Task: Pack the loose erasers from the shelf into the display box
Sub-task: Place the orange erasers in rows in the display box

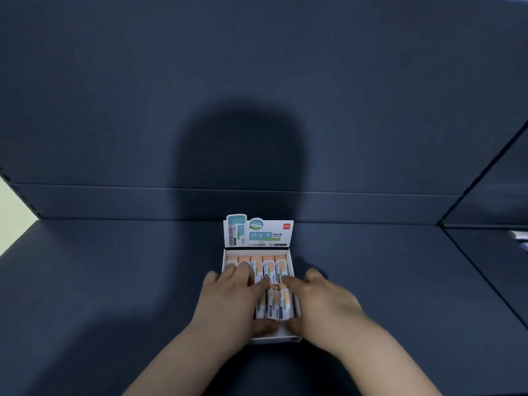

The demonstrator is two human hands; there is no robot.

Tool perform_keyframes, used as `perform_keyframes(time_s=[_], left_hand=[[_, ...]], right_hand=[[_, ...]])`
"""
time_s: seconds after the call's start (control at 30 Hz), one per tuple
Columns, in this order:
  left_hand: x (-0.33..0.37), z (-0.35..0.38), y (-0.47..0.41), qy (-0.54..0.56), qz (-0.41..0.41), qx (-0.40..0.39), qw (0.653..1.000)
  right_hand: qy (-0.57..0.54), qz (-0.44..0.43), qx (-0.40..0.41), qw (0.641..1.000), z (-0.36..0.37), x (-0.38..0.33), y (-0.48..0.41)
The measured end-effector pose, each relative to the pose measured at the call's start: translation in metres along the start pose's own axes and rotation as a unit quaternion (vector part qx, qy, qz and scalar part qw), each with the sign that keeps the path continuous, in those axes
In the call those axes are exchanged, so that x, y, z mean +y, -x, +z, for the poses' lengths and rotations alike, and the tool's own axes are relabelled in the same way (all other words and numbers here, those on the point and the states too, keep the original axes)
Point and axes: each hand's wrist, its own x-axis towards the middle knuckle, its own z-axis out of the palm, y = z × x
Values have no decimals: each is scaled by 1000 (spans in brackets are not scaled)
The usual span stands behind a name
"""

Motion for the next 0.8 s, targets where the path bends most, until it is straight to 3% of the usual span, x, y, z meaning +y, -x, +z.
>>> perform_keyframes(time_s=[0.4, 0.8], left_hand=[[2, -3, 4, -35, 39, 70, 996], [-4, -2, 8, -15, -2, 55, 998]], right_hand=[[23, 30, 34, 999, 6, -8, 4], [8, 35, 46, 998, 10, -8, 7]])
